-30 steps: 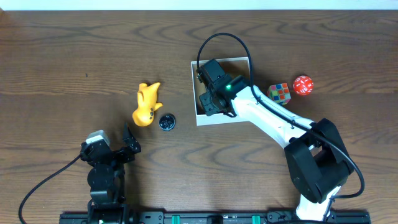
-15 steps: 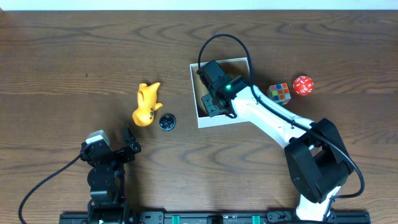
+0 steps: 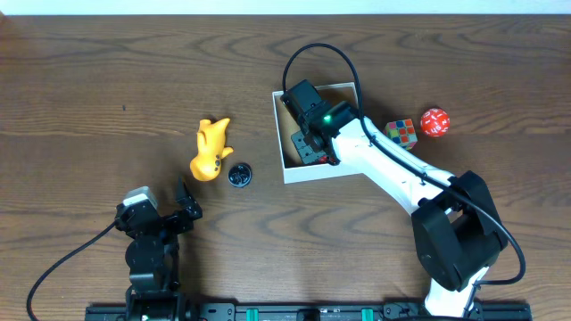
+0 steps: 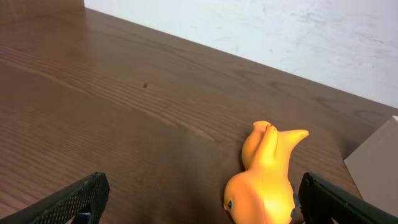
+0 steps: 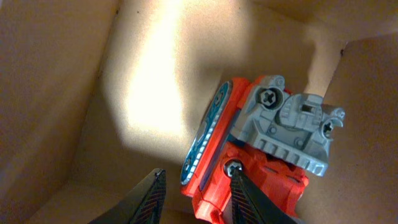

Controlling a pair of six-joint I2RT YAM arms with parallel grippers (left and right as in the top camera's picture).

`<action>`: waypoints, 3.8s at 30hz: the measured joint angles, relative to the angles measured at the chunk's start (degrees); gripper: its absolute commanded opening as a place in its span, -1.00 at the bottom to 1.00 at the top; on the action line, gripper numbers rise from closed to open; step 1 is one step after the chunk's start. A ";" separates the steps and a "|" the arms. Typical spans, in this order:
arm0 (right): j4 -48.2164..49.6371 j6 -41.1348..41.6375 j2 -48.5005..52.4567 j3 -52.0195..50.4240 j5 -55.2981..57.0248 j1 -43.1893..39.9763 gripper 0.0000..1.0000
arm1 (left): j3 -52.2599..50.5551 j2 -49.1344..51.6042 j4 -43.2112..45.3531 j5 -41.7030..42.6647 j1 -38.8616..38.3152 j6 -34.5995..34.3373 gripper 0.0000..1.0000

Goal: Pack container

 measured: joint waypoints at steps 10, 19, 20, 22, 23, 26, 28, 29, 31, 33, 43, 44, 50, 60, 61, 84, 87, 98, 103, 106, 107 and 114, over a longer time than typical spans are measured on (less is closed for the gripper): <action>-0.90 -0.24 0.00 0.00 -2.84 0.02 -0.25 | 0.00 0.00 0.00 0.00 0.00 0.00 0.96; -3.41 -0.90 0.00 0.00 -1.79 0.02 -0.25 | 0.00 0.00 0.00 0.00 0.00 0.00 0.96; -3.56 -1.03 0.00 0.00 -1.40 0.02 -0.24 | 0.00 0.00 0.00 0.00 0.00 0.00 0.96; -3.82 -1.31 0.00 0.00 -0.57 0.02 -0.24 | 0.00 0.00 0.00 0.00 0.00 0.00 0.96; -3.93 -1.40 0.00 0.00 -0.24 0.02 -0.25 | 0.00 0.00 0.00 0.00 0.00 0.00 0.96; -4.04 -1.57 0.00 0.00 0.66 0.00 -0.26 | 0.00 0.00 0.00 0.00 0.00 0.00 0.96; -4.17 -1.57 0.00 0.00 1.14 0.00 -0.24 | 0.00 0.00 0.00 0.00 0.00 0.00 0.96; -4.26 -1.57 0.00 0.00 1.33 0.00 -0.25 | 0.00 0.00 0.00 0.00 0.00 0.00 0.96; -4.59 -1.57 0.00 0.00 1.88 0.00 -0.25 | 0.00 0.00 0.00 0.00 0.00 0.00 0.96; -4.94 -1.57 0.00 0.00 2.29 0.00 -0.24 | 0.00 0.00 0.00 0.00 0.00 0.00 0.96; -2.43 -1.60 0.00 0.00 0.17 0.00 -0.20 | 0.00 0.00 0.00 0.00 0.00 0.00 0.96; -1.66 -1.60 0.00 0.00 -0.94 0.00 -0.21 | 0.00 0.00 0.00 0.00 0.00 0.00 0.96; 0.20 -2.51 0.00 0.00 -4.57 0.00 -0.24 | 0.00 0.00 0.00 0.00 0.00 0.00 0.96; 4.24 -6.88 1.73 0.09 -5.81 -0.61 -0.24 | 0.00 0.00 0.00 0.00 0.00 0.00 0.96; 4.22 -7.08 2.38 0.11 -5.77 -0.81 -0.24 | 0.00 0.00 0.00 0.00 0.00 0.00 0.96; 3.08 -7.74 5.92 0.22 -2.60 -3.28 -0.23 | 0.00 0.00 0.00 0.00 0.00 0.00 0.96; 2.71 -7.74 4.83 1.20 -4.85 -2.93 -0.22 | 0.00 0.00 0.00 0.00 0.00 0.00 0.96; -3.89 -6.25 -8.52 9.66 -5.44 -5.40 0.28 | 0.00 0.00 -0.02 0.00 0.00 0.00 0.96; -12.33 -5.88 -14.21 10.19 -2.97 -13.81 0.65 | 0.00 0.00 0.00 0.00 0.00 0.00 0.96; -15.85 -5.99 -14.49 10.14 -2.54 -19.74 0.67 | 0.00 0.00 0.00 0.00 0.00 0.00 0.96; -16.46 -6.14 -14.23 9.92 -2.95 -22.08 0.67 | 0.00 0.00 -0.02 0.00 0.00 0.00 0.96; -16.35 -8.22 -12.85 4.81 -5.73 -29.44 0.68 | 0.00 0.00 0.00 0.00 0.00 0.00 0.96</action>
